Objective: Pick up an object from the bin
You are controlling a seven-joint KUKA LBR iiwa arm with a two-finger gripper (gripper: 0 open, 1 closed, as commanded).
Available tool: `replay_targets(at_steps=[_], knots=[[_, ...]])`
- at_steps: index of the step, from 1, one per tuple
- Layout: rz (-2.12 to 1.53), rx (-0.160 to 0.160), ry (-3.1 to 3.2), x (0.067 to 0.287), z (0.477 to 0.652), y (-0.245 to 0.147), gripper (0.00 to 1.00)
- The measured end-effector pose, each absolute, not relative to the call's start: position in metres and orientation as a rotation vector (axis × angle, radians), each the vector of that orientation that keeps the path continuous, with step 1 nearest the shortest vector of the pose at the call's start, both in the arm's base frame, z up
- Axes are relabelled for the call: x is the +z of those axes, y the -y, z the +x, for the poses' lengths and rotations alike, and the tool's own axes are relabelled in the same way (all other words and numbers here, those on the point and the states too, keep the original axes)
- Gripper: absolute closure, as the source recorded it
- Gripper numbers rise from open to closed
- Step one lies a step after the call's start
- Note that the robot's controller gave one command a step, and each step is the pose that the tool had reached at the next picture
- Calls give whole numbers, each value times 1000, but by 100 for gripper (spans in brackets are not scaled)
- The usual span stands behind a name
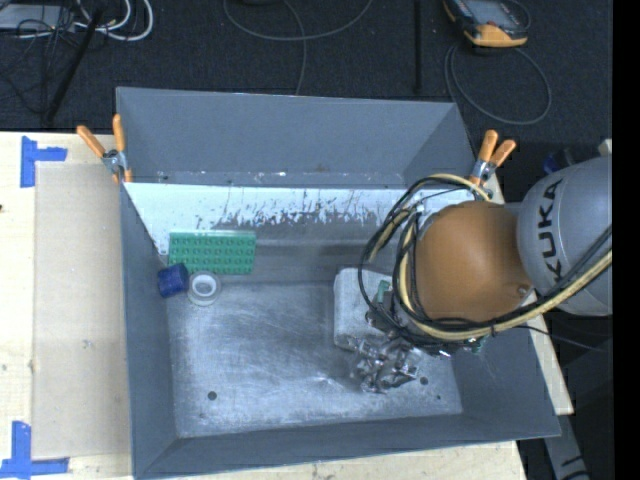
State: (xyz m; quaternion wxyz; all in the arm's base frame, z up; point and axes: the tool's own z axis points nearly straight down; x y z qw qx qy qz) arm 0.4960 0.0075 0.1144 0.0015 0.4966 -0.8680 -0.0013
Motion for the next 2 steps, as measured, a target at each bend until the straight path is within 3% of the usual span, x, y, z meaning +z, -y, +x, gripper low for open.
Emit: replay_targets(at_steps=[1, 2], knots=[[1459, -6, 2777, 83, 500, -2, 100], [1409, -2, 2802, 76, 503, -4, 100]])
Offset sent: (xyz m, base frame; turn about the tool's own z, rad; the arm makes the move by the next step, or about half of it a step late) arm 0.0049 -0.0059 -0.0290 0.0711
